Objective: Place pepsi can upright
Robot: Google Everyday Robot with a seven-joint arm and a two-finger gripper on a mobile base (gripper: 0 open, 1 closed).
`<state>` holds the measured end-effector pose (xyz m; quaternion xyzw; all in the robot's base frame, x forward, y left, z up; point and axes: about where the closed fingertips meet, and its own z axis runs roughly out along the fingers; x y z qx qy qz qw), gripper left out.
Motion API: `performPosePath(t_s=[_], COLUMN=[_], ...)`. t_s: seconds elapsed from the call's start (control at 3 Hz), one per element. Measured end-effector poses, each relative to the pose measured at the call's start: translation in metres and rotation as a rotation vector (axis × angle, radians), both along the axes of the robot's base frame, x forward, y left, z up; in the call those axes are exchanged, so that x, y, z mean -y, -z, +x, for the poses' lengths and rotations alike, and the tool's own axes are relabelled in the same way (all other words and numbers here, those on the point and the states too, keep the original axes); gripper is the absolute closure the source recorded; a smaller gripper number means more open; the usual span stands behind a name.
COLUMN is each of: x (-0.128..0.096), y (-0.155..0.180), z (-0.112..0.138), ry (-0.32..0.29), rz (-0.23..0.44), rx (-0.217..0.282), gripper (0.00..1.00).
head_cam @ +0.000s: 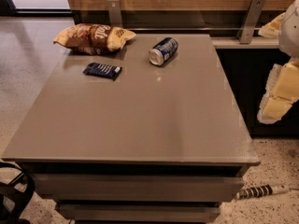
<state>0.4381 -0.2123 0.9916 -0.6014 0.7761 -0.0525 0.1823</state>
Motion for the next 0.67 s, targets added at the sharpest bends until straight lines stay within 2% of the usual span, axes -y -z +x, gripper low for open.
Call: performPosePath(t_s=[0.33, 0.67], x=[0.0, -0.001], y=[0.0, -0.011], z=[0.0, 0.007], ry=[0.0, 0.039], rz=[0.0, 0.005], rx=[0.0, -0.003], gripper=[0.0, 0.0])
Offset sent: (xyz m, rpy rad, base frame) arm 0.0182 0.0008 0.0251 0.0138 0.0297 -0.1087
